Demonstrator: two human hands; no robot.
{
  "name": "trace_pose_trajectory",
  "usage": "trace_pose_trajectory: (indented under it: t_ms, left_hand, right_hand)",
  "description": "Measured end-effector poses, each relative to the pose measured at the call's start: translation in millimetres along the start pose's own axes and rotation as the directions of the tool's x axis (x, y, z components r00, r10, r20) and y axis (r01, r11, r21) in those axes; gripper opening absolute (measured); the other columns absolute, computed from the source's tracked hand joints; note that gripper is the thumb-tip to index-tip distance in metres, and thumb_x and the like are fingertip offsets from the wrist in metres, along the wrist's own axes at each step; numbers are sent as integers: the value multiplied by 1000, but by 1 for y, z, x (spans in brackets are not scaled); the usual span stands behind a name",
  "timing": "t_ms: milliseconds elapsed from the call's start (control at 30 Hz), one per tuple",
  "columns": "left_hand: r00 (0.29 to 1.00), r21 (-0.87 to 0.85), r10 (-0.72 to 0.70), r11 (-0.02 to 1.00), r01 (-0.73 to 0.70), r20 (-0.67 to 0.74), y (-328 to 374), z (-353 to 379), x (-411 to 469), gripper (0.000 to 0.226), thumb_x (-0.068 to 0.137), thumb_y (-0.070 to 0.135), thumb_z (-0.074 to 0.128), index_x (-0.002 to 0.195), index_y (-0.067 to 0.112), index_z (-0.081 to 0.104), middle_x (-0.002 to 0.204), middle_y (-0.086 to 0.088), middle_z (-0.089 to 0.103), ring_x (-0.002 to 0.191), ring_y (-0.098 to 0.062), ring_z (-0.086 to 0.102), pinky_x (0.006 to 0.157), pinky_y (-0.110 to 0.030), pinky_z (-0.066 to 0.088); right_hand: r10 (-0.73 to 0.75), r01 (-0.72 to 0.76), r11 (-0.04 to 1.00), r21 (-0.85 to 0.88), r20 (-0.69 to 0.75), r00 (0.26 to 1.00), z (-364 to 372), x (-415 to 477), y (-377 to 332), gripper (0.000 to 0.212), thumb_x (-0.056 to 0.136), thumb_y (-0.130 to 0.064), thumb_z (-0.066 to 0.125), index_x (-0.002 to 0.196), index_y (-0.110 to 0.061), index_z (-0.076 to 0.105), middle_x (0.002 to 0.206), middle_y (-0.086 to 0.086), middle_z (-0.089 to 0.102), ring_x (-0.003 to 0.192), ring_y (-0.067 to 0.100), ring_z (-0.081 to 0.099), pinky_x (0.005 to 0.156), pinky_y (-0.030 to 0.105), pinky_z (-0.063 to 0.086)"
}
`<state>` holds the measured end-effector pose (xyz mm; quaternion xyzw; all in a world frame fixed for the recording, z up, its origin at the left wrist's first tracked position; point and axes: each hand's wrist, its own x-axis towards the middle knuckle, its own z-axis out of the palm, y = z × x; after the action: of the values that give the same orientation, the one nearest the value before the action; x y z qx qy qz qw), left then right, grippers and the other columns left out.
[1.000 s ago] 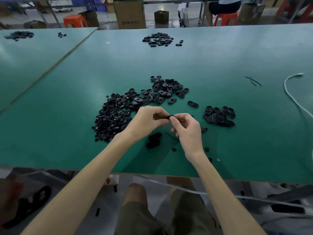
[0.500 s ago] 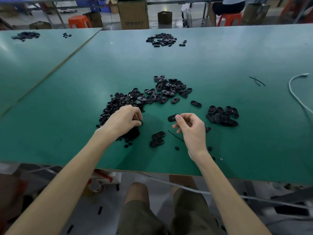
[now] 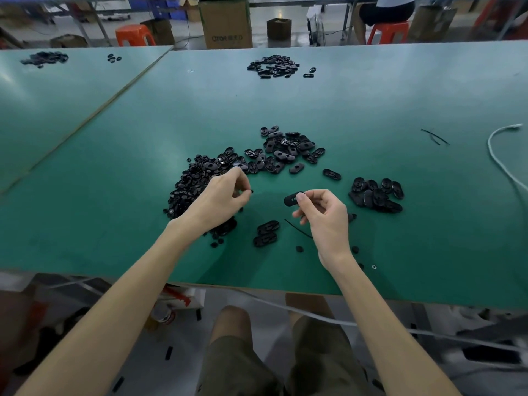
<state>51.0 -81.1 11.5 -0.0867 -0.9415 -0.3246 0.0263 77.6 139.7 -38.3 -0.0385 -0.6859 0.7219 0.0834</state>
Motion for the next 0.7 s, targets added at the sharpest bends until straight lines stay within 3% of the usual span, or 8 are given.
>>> trace_pose_trajectory:
  t_ms: [100, 200, 300, 467, 700]
  left_hand:
    - [1000, -357, -6, 934, 14, 24, 11, 9, -1, 10, 98, 7, 65, 97, 13, 58, 89, -5, 73, 64, -13, 67, 63, -24, 54]
    - [999, -524, 29, 852, -6, 36, 17, 21, -3, 9, 97, 6, 68, 105, 10, 67, 89, -8, 76, 65, -13, 69, 56, -16, 46]
    - [1000, -620, 5, 785, 1, 9, 20, 36, -5, 8, 96, 11, 71, 104, 12, 73, 93, -6, 78, 71, -15, 70, 57, -21, 46]
    - [989, -731, -138, 680, 48, -63, 25, 60, -4, 8, 96, 12, 71, 103, 11, 70, 98, -3, 80, 74, -13, 71, 58, -19, 47]
    - [988, -722, -98, 692, -17, -117, 24, 72, -4, 8, 93, 12, 74, 101, 12, 72, 91, -1, 78, 70, -12, 69, 67, -15, 50]
  right_hand:
    - [-9, 9, 1000, 1, 6, 1000, -1, 0, 1, 8, 98, -18, 73, 96, -12, 68, 71, -3, 74, 65, 13, 69, 61, 24, 53]
    - [-15, 15, 1000, 6, 8, 1000, -1, -1, 1, 6, 97, -17, 74, 96, -14, 69, 72, -3, 74, 65, 14, 69, 61, 24, 53]
    - [-19, 19, 1000, 22, 2, 1000, -1, 0, 1, 5, 97, -13, 73, 100, -12, 68, 79, -3, 75, 65, 14, 69, 59, 23, 52]
    - [-24, 24, 999, 26, 4, 1000, -1, 0, 1, 7, 98, -11, 72, 104, -12, 70, 82, -3, 76, 64, 13, 69, 58, 23, 52]
    - [-30, 29, 999, 27, 8, 1000, -1, 2, 4, 5, 98, -11, 72, 102, -14, 73, 86, -3, 77, 65, 13, 69, 58, 23, 52]
